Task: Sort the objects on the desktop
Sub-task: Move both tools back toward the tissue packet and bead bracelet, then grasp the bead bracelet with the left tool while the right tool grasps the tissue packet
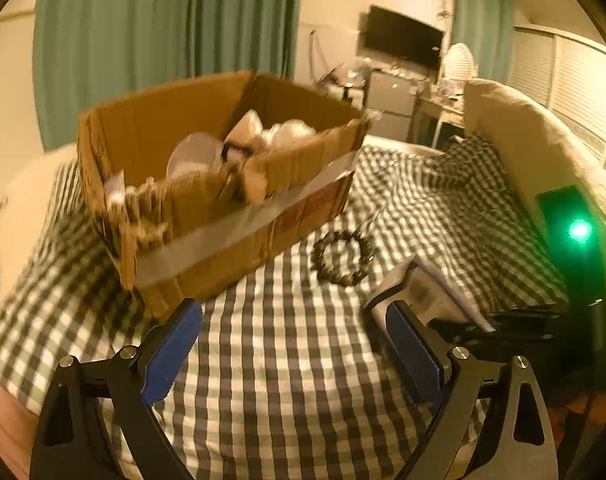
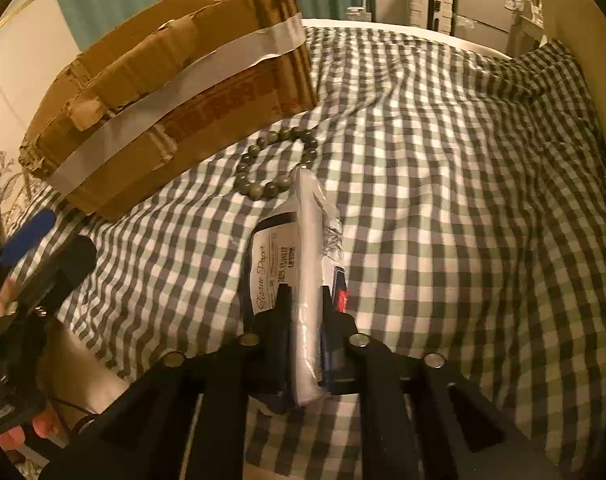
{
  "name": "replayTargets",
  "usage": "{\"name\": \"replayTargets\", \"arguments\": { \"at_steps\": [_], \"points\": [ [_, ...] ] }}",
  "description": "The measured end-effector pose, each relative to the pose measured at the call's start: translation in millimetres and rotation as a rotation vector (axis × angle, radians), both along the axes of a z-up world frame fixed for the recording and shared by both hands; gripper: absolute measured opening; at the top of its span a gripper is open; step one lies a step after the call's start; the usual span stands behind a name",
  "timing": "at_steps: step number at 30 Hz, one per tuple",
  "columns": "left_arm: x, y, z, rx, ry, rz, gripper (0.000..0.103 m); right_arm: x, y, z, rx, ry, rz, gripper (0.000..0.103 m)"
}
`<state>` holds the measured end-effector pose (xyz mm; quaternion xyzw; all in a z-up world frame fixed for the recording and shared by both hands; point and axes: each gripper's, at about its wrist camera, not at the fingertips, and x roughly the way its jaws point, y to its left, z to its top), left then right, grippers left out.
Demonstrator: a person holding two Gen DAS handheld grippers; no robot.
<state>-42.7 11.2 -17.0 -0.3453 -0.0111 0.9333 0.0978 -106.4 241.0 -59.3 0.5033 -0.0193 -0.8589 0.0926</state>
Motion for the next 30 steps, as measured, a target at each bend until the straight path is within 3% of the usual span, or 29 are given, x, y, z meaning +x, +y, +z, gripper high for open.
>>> {"name": "replayTargets", "arguments": {
  "at_steps": [11,19,20,21,22,23,27,29,30],
  "points": [
    [-42,40,-21,0.002,-0.026,-0.069,0.096,-26,28,32,0.097,0.133,-0.088,0.010],
    [-99,79,-57,-0.062,-0.065,-0.129,0.095,-39,52,43,0.058,0.165,-0.104,0.010],
    [-107,78,-63,-0.041,-0.089,-0.125,0.090,-38,53,43,0.053,0.161,-0.103,0.010],
    [-115,77,-70,-0.005,-0.132,-0.133,0.071,-38,53,42,0.049,0.156,-0.103,0.010],
    [-121,76,-76,0.000,-0.164,-0.126,0.066,-38,54,40,0.045,0.146,-0.099,0.010],
    [-121,75,-77,0.001,-0.157,-0.122,0.064,-38,55,37,0.036,0.134,-0.097,0.010],
    [-117,73,-73,0.016,-0.143,-0.163,0.029,-38,60,30,-0.013,0.103,-0.103,0.010],
    [-113,72,-72,0.000,-0.143,-0.172,0.011,-36,57,30,-0.031,0.100,-0.085,0.020],
    [-110,71,-71,-0.004,-0.144,-0.173,0.011,-34,55,28,-0.025,0.097,-0.075,0.038]
  ]
}}
